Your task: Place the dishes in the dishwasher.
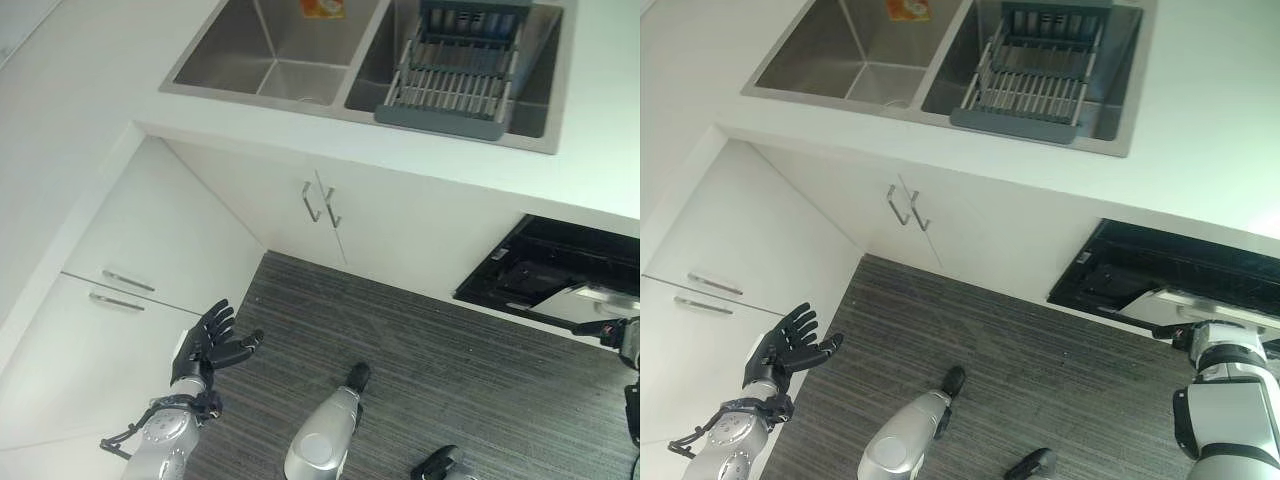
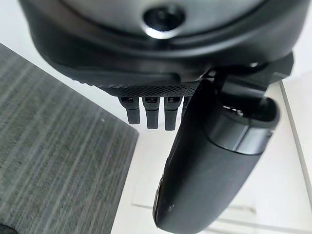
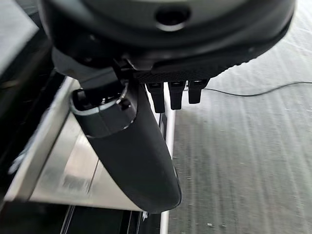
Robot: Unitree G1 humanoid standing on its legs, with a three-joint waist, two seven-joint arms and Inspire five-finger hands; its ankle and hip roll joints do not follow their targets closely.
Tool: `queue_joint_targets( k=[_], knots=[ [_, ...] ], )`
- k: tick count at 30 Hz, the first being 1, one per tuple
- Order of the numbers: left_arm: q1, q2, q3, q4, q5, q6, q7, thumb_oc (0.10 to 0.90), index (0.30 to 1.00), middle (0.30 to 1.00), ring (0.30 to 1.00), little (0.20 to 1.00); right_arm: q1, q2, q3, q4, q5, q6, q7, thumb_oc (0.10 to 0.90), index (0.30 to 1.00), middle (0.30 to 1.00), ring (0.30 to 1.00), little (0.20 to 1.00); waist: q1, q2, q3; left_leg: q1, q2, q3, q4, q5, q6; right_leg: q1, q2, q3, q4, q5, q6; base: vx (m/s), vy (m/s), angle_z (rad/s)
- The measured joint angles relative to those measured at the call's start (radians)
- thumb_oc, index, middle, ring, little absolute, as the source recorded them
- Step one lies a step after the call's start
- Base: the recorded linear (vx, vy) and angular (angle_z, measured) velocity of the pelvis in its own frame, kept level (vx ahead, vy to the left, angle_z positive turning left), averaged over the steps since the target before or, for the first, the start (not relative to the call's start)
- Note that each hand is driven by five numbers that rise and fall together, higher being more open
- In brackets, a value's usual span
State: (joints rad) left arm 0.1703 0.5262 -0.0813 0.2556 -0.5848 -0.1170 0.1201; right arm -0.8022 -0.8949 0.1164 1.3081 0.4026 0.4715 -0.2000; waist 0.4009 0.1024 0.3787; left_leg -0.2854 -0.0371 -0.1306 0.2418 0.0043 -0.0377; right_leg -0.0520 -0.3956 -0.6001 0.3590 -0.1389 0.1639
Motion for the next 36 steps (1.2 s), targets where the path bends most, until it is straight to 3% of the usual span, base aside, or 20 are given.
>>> queue_joint_targets(
  k=[3, 8, 13, 17, 19, 20, 22, 25, 29, 30, 31, 34, 36],
  knots=[
    [0.022, 0.002, 0.044, 0.013, 0.0, -0.018, -0.002, 0.8, 0.9, 0.9, 0.9, 0.9, -0.106, -0.028, 0.055, 0.053, 0.021, 0.06, -0.019, 0.8, 0.9, 0.9, 0.9, 0.9, 0.021, -0.01, 0.006, 0.004, -0.006, -0.027, 0.008, -0.002, 0.002, 0.04, 0.008, -0.039, -0.024, 0.005, 0.009, 0.12, -0.024, 0.3],
    [0.058, 0.004, 0.056, 0.02, 0.0, -0.021, -0.012, 0.8, 0.9, 0.9, 0.9, 0.9, -0.106, -0.028, 0.054, 0.053, 0.033, 0.054, -0.035, 0.8, 0.9, 0.9, 0.9, 0.9, 0.019, -0.013, 0.008, -0.01, -0.007, -0.038, 0.022, -0.001, 0.001, 0.041, 0.014, -0.044, -0.03, 0.013, 0.015, 0.07, -0.033, 0.07],
    [0.053, 0.011, 0.064, 0.007, 0.008, -0.042, -0.068, 0.8, 0.9, 0.9, 0.9, 0.9, -0.082, -0.028, 0.056, 0.049, 0.03, 0.012, -0.003, 0.8, 0.9, 0.9, 0.9, 0.9, 0.018, -0.019, 0.011, -0.008, 0.005, -0.043, 0.018, 0.011, -0.003, 0.043, 0.03, -0.044, -0.038, 0.019, 0.011, 0.03, -0.11, -0.01],
    [0.028, 0.017, 0.068, 0.005, 0.016, -0.047, -0.089, 0.8, 0.9, 0.9, 0.9, 0.9, -0.025, -0.026, 0.066, -0.001, 0.03, -0.032, 0.086, 0.8, 0.9, 0.9, 0.9, 0.9, 0.014, -0.029, 0.014, 0.003, 0.03, -0.038, 0.011, 0.016, -0.012, 0.047, 0.053, -0.036, -0.045, 0.021, 0.006, -0.05, -0.115, -0.1],
    [0.045, 0.051, 0.083, 0.006, 0.079, -0.045, -0.089, 0.8, 0.9, 0.9, 0.9, 0.9, 0.18, 0.042, 0.031, -0.23, 0.054, -0.15, 0.166, 0.8, 0.9, 0.9, 0.9, 0.9, -0.019, -0.088, 0.002, 0.032, 0.056, -0.029, -0.002, 0.011, -0.025, 0.062, 0.079, -0.02, -0.059, 0.016, -0.004, -0.16, -0.115, -0.3],
    [0.042, 0.05, 0.084, 0.006, 0.08, -0.041, -0.095, 0.8, 0.9, 0.9, 0.9, 0.9, 0.255, 0.07, 0.003, -0.337, 0.087, -0.187, 0.176, 0.8, 0.9, 0.9, 0.9, 0.9, -0.026, -0.105, -0.002, 0.038, 0.074, -0.017, 0.002, 0.009, -0.03, 0.06, 0.088, -0.008, -0.057, 0.017, -0.016, -0.17, -0.113, -0.28],
    [0.051, 0.046, 0.097, -0.014, 0.079, -0.034, -0.122, 0.8, 0.9, 0.9, 0.9, 0.9, 0.416, 0.142, -0.086, -0.543, 0.122, -0.232, 0.169, 0.8, 0.9, 0.9, 0.9, 0.9, -0.048, -0.132, -0.014, 0.046, 0.082, -0.016, -0.005, 0.009, -0.035, 0.058, 0.089, -0.004, -0.045, 0.006, -0.02, -0.1, -0.128, -0.15],
    [0.07, 0.041, 0.112, -0.01, 0.077, -0.008, -0.169, 0.8, 0.9, 0.9, 0.9, 0.9, 0.486, 0.284, -0.041, -0.661, 0.133, -0.26, 0.166, 0.8, 0.9, 0.9, 0.9, 0.9, -0.087, -0.158, -0.036, 0.059, 0.112, 0.01, 0.001, -0.011, -0.045, 0.044, 0.108, 0.032, -0.034, -0.006, -0.039, -0.12, -0.086, -0.3],
    [0.077, 0.011, 0.118, -0.013, 0.076, 0.0, -0.174, 0.8, 0.9, 0.9, 0.9, 0.9, 0.62, 0.405, -0.017, -0.828, 0.116, -0.293, 0.144, 0.8, 0.9, 0.9, 0.9, 0.9, -0.131, -0.154, -0.07, 0.062, 0.139, 0.048, -0.002, -0.007, -0.051, 0.0, 0.115, 0.083, 0.006, -0.019, -0.053, -0.12, -0.093, -0.35],
    [0.086, -0.005, 0.124, -0.013, 0.075, 0.001, -0.174, 0.8, 0.9, 0.9, 0.9, 0.9, 0.653, 0.422, -0.013, -0.858, 0.116, -0.298, 0.145, 0.8, 0.9, 0.9, 0.9, 0.9, -0.14, -0.145, -0.085, 0.062, 0.144, 0.061, -0.004, -0.007, -0.05, -0.01, 0.119, 0.098, 0.011, -0.018, -0.056, -0.09, -0.135, -0.5],
    [0.092, -0.032, 0.126, -0.012, 0.068, 0.002, -0.176, 0.8, 0.9, 0.9, 0.9, 0.9, 0.677, 0.432, -0.012, -0.86, 0.109, -0.301, 0.137, 0.8, 0.9, 0.9, 0.9, 0.9, -0.174, -0.125, -0.099, 0.086, 0.155, 0.072, -0.013, -0.003, -0.055, -0.009, 0.124, 0.115, 0.019, -0.019, -0.059, -0.08, -0.135, -0.45],
    [0.114, -0.071, 0.132, -0.023, 0.041, 0.002, -0.178, 0.8, 0.9, 0.9, 0.9, 0.9, 0.73, 0.439, -0.009, -0.908, 0.058, -0.303, 0.136, 0.8, 0.9, 0.9, 0.9, 0.9, -0.188, -0.106, -0.131, 0.117, 0.177, 0.1, -0.035, -0.001, -0.062, -0.01, 0.142, 0.145, 0.033, -0.033, -0.078, -0.05, -0.079, -0.32],
    [0.144, -0.1, 0.134, -0.031, 0.041, 0.003, -0.204, 0.8, 0.9, 0.9, 0.9, 0.9, 0.787, 0.438, -0.014, -0.981, -0.019, -0.312, 0.147, 0.8, 0.9, 0.9, 0.9, 0.9, -0.209, -0.077, -0.158, 0.128, 0.211, 0.122, -0.062, 0.011, -0.057, -0.012, 0.178, 0.155, 0.053, -0.05, -0.098, -0.13, -0.022, -0.03]
  ],
)
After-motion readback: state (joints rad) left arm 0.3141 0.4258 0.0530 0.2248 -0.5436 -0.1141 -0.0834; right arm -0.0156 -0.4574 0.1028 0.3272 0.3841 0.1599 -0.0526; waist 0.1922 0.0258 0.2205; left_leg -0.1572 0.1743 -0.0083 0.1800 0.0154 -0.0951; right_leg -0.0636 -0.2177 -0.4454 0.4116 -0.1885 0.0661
